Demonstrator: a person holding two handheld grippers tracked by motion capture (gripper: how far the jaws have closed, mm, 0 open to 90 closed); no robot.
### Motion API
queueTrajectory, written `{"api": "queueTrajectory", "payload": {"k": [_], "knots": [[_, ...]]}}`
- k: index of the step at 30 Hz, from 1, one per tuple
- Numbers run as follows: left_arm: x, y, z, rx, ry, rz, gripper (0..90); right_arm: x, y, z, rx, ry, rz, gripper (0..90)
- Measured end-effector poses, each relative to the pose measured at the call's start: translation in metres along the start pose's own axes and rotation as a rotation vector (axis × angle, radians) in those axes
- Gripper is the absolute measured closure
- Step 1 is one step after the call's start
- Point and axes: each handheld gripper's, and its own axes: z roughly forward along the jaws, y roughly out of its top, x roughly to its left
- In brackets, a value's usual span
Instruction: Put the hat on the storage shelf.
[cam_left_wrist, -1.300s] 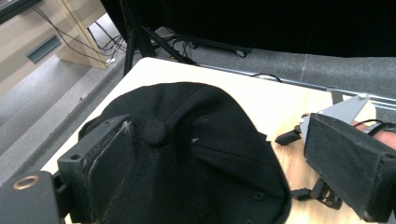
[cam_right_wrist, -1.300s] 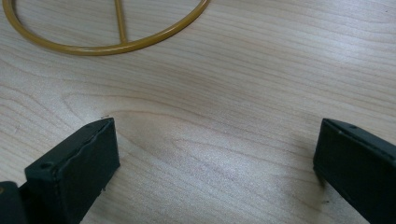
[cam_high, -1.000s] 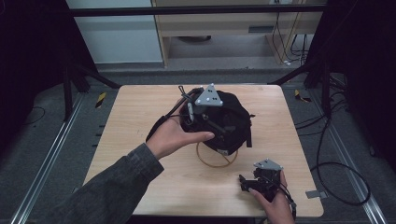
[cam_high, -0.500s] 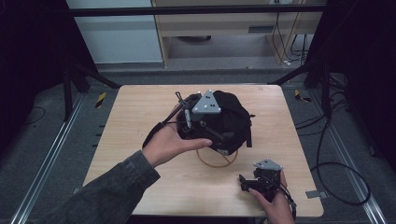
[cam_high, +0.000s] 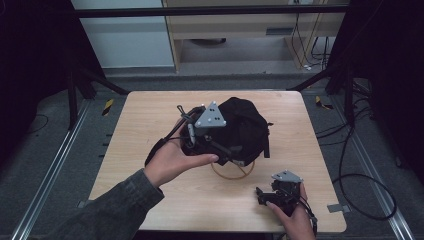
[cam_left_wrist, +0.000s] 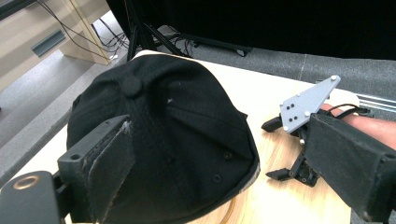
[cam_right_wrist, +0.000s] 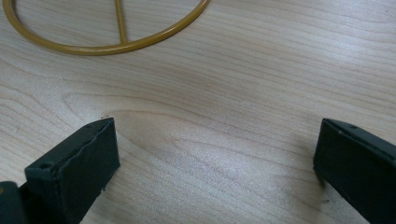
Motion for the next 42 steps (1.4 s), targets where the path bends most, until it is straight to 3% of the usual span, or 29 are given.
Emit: {"api": "queueTrajectory", "payload": {"k": [21, 42], "knots": [[0.0, -0.032, -0.018, 0.0, 0.027, -0.028, 8.0, 0.0, 0.0, 0.0, -0.002, -0.001, -0.004, 0.4], [-0.01, -0.056, -0.023, -0.002, 0.024, -0.044, 5.8, 0.0, 0.0, 0.0, -0.003, -0.001, -0.006, 0.4]]}}
